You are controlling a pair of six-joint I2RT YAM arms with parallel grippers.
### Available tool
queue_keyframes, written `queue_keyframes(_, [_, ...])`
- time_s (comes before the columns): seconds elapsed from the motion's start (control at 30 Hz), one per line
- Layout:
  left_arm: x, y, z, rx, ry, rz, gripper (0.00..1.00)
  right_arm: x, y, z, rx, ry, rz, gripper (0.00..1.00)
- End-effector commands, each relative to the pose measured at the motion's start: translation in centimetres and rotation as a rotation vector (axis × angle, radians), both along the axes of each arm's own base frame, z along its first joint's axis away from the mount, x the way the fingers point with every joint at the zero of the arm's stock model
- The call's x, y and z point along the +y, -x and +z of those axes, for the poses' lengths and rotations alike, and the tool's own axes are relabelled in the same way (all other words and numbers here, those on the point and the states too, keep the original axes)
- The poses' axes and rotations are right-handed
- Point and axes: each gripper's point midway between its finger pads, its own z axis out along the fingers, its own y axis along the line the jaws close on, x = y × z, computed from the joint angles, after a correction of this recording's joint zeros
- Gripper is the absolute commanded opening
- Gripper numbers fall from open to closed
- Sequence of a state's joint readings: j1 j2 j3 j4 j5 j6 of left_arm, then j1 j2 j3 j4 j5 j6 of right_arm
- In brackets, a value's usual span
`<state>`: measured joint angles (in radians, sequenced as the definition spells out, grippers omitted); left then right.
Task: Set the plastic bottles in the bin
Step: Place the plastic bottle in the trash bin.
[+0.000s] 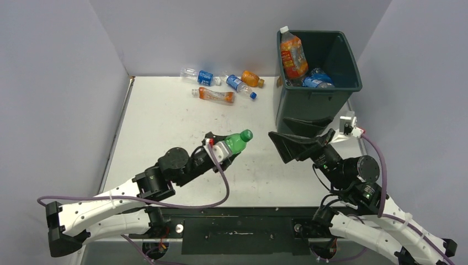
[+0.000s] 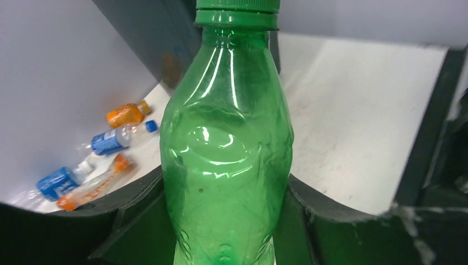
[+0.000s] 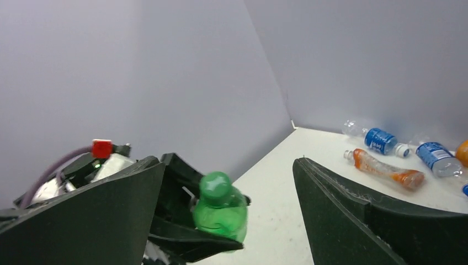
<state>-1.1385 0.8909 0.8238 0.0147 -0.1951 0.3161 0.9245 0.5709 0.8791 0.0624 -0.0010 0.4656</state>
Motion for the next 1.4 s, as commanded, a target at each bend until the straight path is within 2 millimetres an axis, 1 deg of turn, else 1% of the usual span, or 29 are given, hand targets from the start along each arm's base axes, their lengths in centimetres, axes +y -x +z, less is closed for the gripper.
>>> queue_keyframes(0.0, [-0.3, 2.0, 4.9, 0.192, 0.358, -0.08, 0.1, 0.1, -3.2, 1.1, -0.007, -0.078, -0.135, 0.9])
queue_keyframes(0.07, [-0.6, 2.3, 4.7, 0.309, 0.455, -0.125, 0.1, 0.6, -4.7, -0.2, 0.031, -0.071, -0.183, 0.9])
queue_keyframes(0.1, [-0.9, 2.7, 4.6, 0.358, 0.492, -0.182, 0.1, 0.7, -5.2, -0.8, 0.041, -0.074, -0.199, 0.9])
queue_keyframes(0.13, [-1.0, 3.0, 4.5, 0.4, 0.515, -0.23, 0.11, 0.9, -5.5, -1.3, 0.038, -0.081, -0.209, 0.9])
queue_keyframes(0.2, [-1.0, 2.8, 4.3, 0.466, 0.544, -0.264, 0.11, 1.3, -5.4, -1.4, 0.019, -0.107, -0.19, 0.9])
queue_keyframes(0.27, [-0.7, 2.4, 4.0, 0.462, 0.522, -0.265, 0.11, 2.6, -5.0, -1.1, -0.01, -0.054, -0.133, 0.9])
queue_keyframes(0.37, [-0.6, 2.4, 3.4, 0.448, 0.484, -0.262, 0.11, 6.2, -4.1, -1.8, -0.037, 0.086, 0.012, 0.9])
queue_keyframes(0.43, [-0.7, 2.6, 3.1, 0.443, 0.459, -0.271, 0.11, 7.4, -3.5, -2.1, -0.04, 0.096, 0.079, 0.9])
queue_keyframes(0.5, [-0.7, 2.6, 2.8, 0.443, 0.44, -0.272, 0.11, 7.9, -2.9, -2.1, -0.04, 0.078, 0.122, 0.9])
queue_keyframes(0.63, [-0.6, 2.4, 2.6, 0.421, 0.433, -0.263, 0.1, 8.3, -2.2, -1.4, -0.056, 0.063, 0.17, 0.9])
queue_keyframes(0.73, [-0.5, 2.3, 2.5, 0.407, 0.432, -0.259, 0.09, 9.0, -2.7, -1.8, -0.003, 0.121, 0.17, 0.9])
queue_keyframes(0.83, [-0.5, 2.2, 2.3, 0.393, 0.429, -0.254, 0.09, 9.6, -3.2, -2.7, 0.041, 0.182, 0.173, 0.95])
queue_keyframes(0.9, [-0.4, 2.1, 2.2, 0.387, 0.43, -0.251, 0.08, 9.7, -3.2, -3.1, 0.053, 0.198, 0.178, 1.0])
queue_keyframes(0.93, [-0.4, 2.1, 2.3, 0.383, 0.432, -0.251, 0.08, 9.7, -3.1, -3.4, 0.059, 0.206, 0.179, 0.95])
queue_keyframes(1.13, [-0.2, 2.3, 2.4, 0.36, 0.446, -0.254, 0.08, 9.9, -3.3, -4.6, 0.096, 0.254, 0.177, 0.78])
queue_keyframes(1.17, [-0.2, 2.3, 2.5, 0.355, 0.448, -0.255, 0.07, 9.9, -3.4, -4.7, 0.1, 0.258, 0.176, 0.74])
queue_keyframes(1.2, [-0.2, 2.3, 2.5, 0.352, 0.449, -0.256, 0.08, 10.0, -3.4, -4.9, 0.105, 0.262, 0.176, 0.67])
queue_keyframes(1.27, [-0.2, 2.4, 2.5, 0.35, 0.448, -0.257, 0.07, 10.0, -3.6, -5.0, 0.11, 0.268, 0.173, 0.56])
queue_keyframes(1.37, [-0.3, 2.5, 2.4, 0.347, 0.443, -0.261, 0.08, 10.1, -3.6, -4.9, 0.107, 0.267, 0.171, 0.45])
